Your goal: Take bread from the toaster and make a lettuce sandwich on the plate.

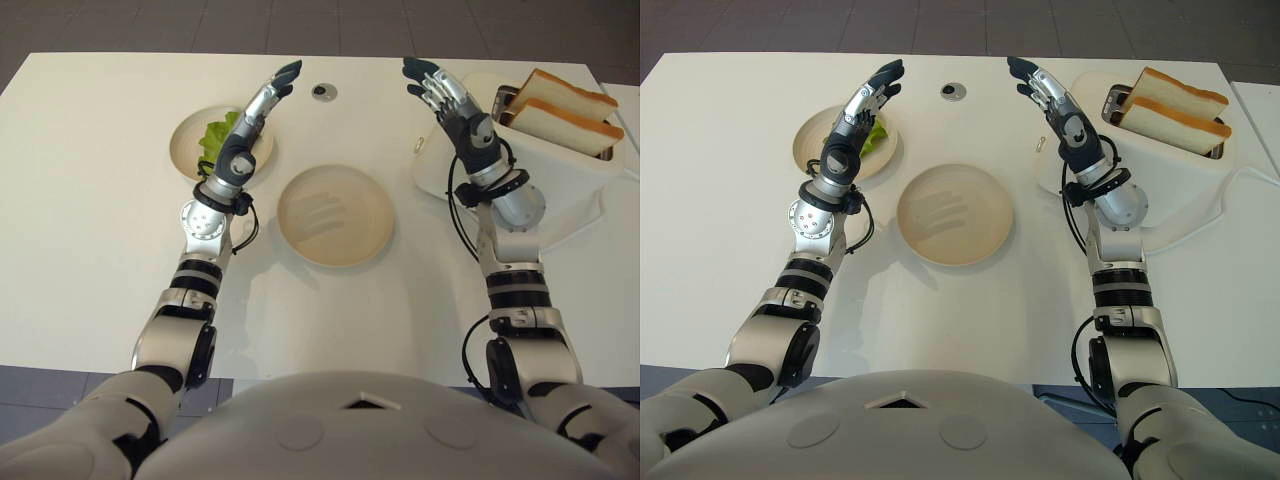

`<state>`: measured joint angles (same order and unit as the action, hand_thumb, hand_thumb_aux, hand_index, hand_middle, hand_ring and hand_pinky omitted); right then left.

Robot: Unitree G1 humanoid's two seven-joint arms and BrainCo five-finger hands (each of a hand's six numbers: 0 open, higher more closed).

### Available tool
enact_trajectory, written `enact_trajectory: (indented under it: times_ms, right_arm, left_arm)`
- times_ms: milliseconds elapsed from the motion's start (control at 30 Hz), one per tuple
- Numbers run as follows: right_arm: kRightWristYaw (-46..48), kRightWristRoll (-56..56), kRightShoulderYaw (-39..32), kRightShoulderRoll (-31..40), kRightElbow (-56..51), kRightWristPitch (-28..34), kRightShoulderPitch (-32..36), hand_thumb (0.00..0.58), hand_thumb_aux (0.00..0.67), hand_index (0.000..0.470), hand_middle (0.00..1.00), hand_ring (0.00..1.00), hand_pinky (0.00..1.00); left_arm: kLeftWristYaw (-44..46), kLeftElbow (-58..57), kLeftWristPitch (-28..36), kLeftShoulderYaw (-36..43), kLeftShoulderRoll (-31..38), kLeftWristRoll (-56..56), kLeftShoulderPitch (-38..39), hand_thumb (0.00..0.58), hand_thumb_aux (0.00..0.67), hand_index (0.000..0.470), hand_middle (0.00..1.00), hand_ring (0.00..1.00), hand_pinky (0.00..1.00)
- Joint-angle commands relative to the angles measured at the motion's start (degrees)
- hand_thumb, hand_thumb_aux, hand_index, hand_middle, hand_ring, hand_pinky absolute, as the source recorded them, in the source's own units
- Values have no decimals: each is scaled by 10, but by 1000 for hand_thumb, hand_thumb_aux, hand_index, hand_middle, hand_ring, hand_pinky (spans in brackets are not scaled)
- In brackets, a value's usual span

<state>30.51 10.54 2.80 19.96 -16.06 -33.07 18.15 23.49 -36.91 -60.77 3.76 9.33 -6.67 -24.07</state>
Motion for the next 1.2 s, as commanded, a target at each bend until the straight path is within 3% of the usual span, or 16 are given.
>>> enact_trajectory:
  times_ms: [33,367,600,800,1067,1100,1133,1167,1200]
  right_arm:
    - [3,-7,-1,3,-2,-3,3,0,0,0,0,0,0]
    - [1,-26,-2,11,13,-20,-2,0,0,0,0,0,0]
    - [-53,-146,144,155,171,-57,-55,0,0,0,0,0,0]
    - [-110,-272,217,274,60,-45,-96,0,0,0,0,0,0]
    - [-202,-387,156,341,-98,-9,-88,0,0,0,0,0,0]
    - [-208,-389,145,342,-110,-10,-85,172,108,76,0,0,0]
    - [-211,-388,136,342,-117,-14,-82,360,257,181,0,0,0]
    - [-213,-383,127,342,-119,-19,-81,458,363,254,0,0,0]
    - [-212,-370,121,340,-114,-27,-80,512,441,310,0,0,0]
  left_arm:
    - [3,1,5,0,0,4,5,0,0,0,0,0,0]
    - [1,-4,3,-1,0,11,4,0,0,0,0,0,0]
    - [-3,-4,3,-3,1,14,1,0,0,0,0,0,0]
    - [-3,-1,3,-6,7,13,1,0,0,0,0,0,0]
    - [-4,-9,3,-4,7,19,-2,0,0,0,0,0,0]
    - [-4,-11,3,-4,7,19,-3,0,0,0,0,0,0]
    - [-4,-12,2,-3,7,19,-3,0,0,0,0,0,0]
    - [-4,-14,2,-3,7,20,-3,0,0,0,0,0,0]
    - [-4,-15,1,-3,7,20,-3,0,0,0,0,0,0]
